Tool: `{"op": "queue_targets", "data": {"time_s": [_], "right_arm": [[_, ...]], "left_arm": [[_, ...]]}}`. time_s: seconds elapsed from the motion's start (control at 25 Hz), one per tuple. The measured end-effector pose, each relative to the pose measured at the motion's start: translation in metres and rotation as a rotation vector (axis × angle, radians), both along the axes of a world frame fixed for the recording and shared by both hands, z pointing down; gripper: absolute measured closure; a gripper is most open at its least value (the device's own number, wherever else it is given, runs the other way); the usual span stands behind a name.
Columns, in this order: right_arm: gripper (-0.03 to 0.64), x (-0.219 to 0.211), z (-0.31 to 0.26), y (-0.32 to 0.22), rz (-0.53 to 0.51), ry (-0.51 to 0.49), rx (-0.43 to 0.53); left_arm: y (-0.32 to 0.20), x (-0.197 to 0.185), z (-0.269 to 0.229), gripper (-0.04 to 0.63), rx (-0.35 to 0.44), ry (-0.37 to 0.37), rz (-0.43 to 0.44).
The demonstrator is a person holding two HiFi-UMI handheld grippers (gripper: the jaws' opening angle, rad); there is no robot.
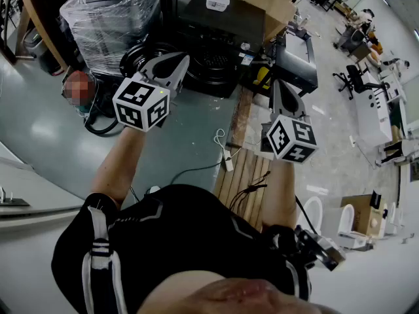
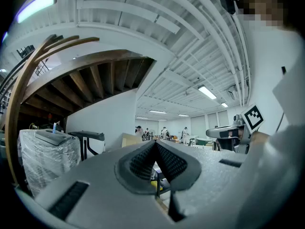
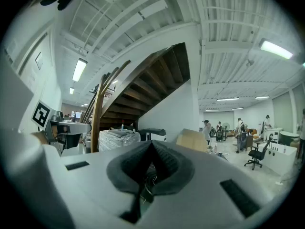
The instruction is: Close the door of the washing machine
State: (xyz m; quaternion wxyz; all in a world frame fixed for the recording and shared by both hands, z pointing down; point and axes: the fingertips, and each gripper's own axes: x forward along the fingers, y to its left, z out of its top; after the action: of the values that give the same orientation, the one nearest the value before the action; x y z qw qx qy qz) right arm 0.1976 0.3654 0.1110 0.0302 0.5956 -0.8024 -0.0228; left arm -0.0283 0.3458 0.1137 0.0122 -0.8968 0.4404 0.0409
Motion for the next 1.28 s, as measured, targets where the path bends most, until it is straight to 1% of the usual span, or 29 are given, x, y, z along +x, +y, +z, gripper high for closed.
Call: {"op": "queue_targets", "data": {"time_s": [0.32, 0.4, 0.48, 0.56, 0.68, 0.72, 0.8, 0.92, 0.96, 1.12, 1.2, 1.28], "right_arm": [[0.614, -0.009, 0.002, 0.001, -0.012, 0.023, -0.005], [0.614, -0.012, 0.002, 0.002, -0.019, 0.012, -0.004], [0.614, -0.015, 0.001, 0.004, -0.038, -0.019, -0.008], [0.614, -0.02, -0.001, 0.003, -0.056, -0.031, -0.006], [0.612, -0.029, -0.001, 0.002, -0.046, 0.038, 0.016], [0.612, -0.033, 0.0, 0.002, -0.045, 0.045, 0.017], [0.612, -0.042, 0.003, -0.001, -0.052, 0.034, 0.007], [0.612, -0.06, 0.005, -0.005, -0.064, 0.043, -0.003], [0.612, -0.066, 0.004, -0.005, -0.071, 0.048, -0.001], [0.612, -0.095, -0.003, -0.013, -0.094, 0.046, 0.011], [0.612, -0.108, -0.002, -0.015, -0.094, 0.062, 0.005], [0.612, -0.123, 0.0, -0.018, -0.096, 0.074, -0.002]], "left_arm": [[0.005, -0.006, 0.002, 0.592, -0.004, -0.006, -0.002], [0.005, -0.01, 0.002, 0.592, -0.004, 0.013, -0.004], [0.006, -0.013, 0.0, 0.592, -0.002, 0.032, -0.006], [0.006, -0.015, -0.004, 0.592, 0.004, 0.029, -0.007], [0.009, -0.019, -0.005, 0.592, 0.013, 0.008, -0.007], [0.01, -0.022, -0.003, 0.592, 0.013, 0.002, -0.012], [0.009, -0.03, 0.004, 0.592, -0.007, 0.003, -0.028], [0.007, -0.043, 0.015, 0.592, -0.077, 0.056, -0.028], [0.007, -0.048, 0.015, 0.592, -0.084, 0.064, -0.027], [0.007, -0.068, 0.007, 0.592, -0.043, 0.031, -0.031], [0.007, -0.078, 0.006, 0.592, -0.043, 0.028, -0.021], [0.006, -0.094, 0.008, 0.592, -0.055, 0.043, -0.015]]}}
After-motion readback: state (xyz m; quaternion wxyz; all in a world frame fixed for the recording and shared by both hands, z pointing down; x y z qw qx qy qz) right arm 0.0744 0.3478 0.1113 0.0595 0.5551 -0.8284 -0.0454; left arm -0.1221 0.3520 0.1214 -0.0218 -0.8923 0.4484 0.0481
